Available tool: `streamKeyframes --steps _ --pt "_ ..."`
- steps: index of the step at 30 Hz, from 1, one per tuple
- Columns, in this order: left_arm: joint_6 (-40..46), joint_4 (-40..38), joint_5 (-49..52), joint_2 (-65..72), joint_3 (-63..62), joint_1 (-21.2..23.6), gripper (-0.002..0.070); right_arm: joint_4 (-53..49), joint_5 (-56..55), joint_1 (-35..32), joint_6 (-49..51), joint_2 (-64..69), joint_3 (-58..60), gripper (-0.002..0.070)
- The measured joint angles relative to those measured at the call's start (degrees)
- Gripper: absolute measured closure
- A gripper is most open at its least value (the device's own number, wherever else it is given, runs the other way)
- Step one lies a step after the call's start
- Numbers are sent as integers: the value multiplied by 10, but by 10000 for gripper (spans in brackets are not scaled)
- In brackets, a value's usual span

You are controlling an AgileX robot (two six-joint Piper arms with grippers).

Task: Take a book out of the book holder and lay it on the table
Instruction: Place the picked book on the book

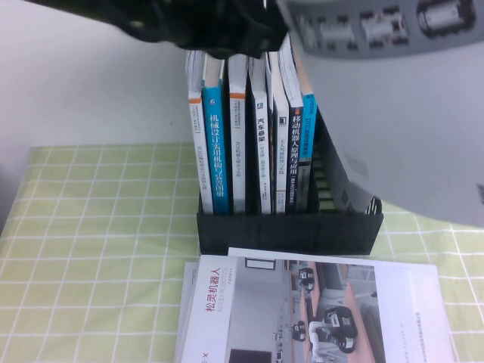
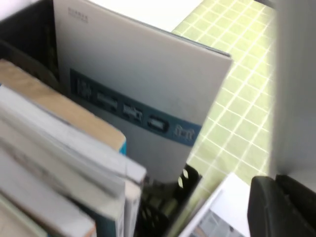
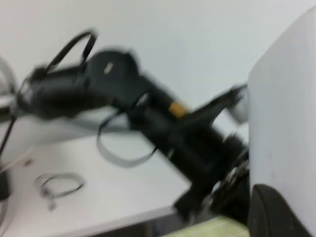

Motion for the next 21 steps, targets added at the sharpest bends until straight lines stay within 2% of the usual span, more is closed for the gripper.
streamKeyframes --steps 6,10,14,21 --pt "-21 1 47 -108 67 61 678 -67 130 0 35 -1 -37 664" --pt "-40 1 49 -204 159 112 678 -114 151 26 47 -1 -38 664" --pt "-71 6 49 -302 266 151 678 -230 152 107 76 0 -38 664" --pt "-114 4 62 -454 457 157 678 -513 106 289 211 46 -38 664"
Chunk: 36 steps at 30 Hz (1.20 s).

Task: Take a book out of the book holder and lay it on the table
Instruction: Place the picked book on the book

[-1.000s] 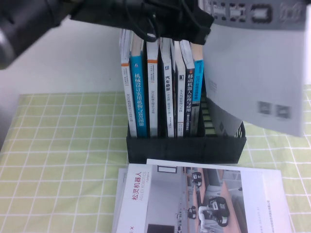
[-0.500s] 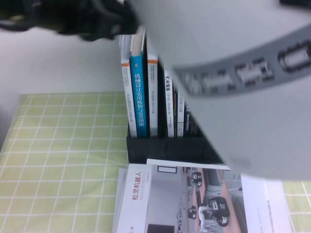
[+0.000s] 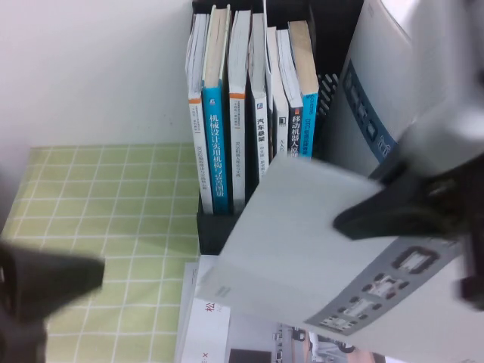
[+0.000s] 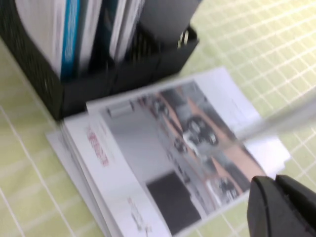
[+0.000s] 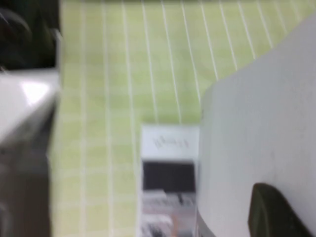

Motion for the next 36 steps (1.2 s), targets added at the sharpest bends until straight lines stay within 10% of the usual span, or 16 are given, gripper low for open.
streamKeyframes --steps 15,27,36 --pt "-57 0 -5 -145 161 1 678 -490 -167 197 287 247 0 664" --pt "-60 5 12 -155 163 1 678 -429 -171 247 317 396 0 651" --pt "-60 25 12 -155 163 1 678 -379 -86 248 328 399 -2 209"
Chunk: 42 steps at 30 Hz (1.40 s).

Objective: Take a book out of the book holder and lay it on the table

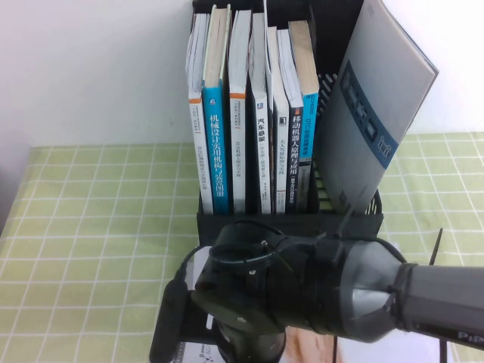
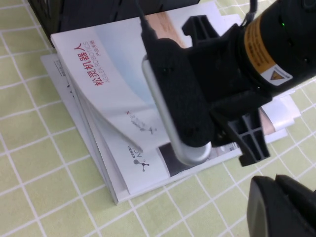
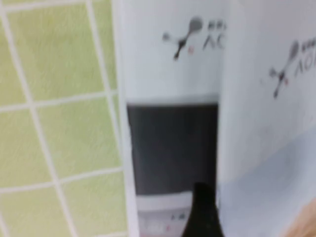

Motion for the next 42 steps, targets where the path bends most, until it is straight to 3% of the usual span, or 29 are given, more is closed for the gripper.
streamKeyframes --steps 4,8,13,17,23,29,32,37,42 --pt "0 2 0 0 0 0 678 21 24 0 5 -26 0 216" --pt "2 11 1 0 0 0 678 70 31 0 -19 -91 -2 350" --pt "4 17 6 -5 0 0 678 93 53 0 -58 -209 -40 570" --pt "2 33 3 -29 0 0 678 44 58 0 -65 -300 -66 657" --pt "-20 84 -42 -105 0 0 678 -62 64 0 -46 -432 -72 675" --pt "-52 117 -96 -206 4 0 678 -83 66 0 -8 -531 -8 678" --pt "-66 137 -121 -245 28 0 678 -91 40 0 22 -579 77 678" --pt "-107 168 -159 -264 112 0 678 -133 -91 0 139 -661 262 678" --pt "-123 165 -262 -264 193 0 678 -273 -185 0 322 -715 441 678"
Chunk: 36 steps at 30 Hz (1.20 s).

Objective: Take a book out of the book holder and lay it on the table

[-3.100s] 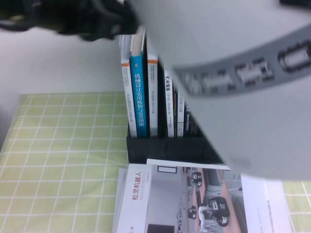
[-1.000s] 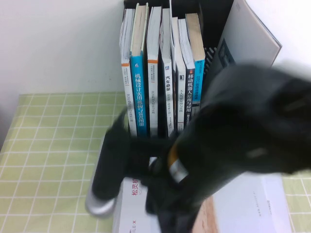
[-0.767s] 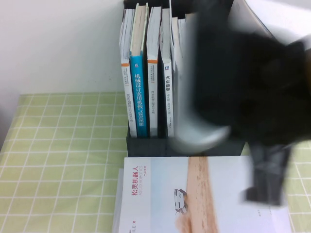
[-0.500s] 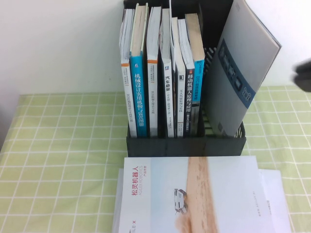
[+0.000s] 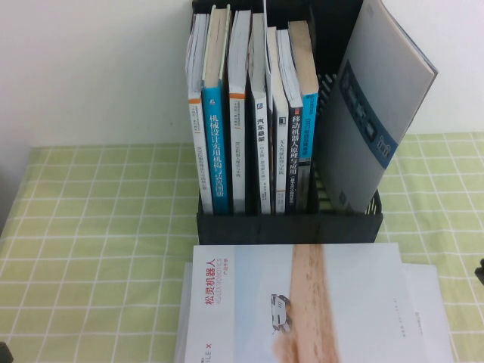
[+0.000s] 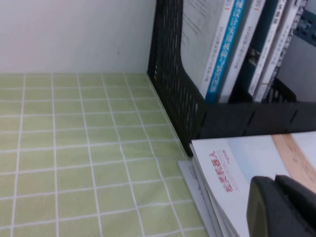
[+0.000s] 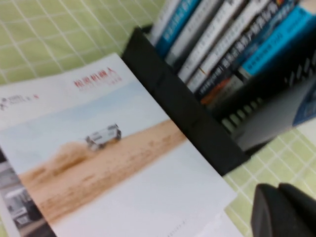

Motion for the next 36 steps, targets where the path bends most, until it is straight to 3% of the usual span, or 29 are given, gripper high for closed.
streamKeyframes --steps 4,7,31,36 --pt "-4 -3 -73 1 40 0 678 -125 -10 0 183 -6 84 678" --pt "-4 -6 -82 1 48 0 678 -175 -10 0 245 -6 103 678" --pt "-4 -22 -81 1 49 0 678 -203 -5 0 273 -9 104 678" --pt "-24 26 -92 1 89 8 678 -203 -5 0 273 -9 104 678"
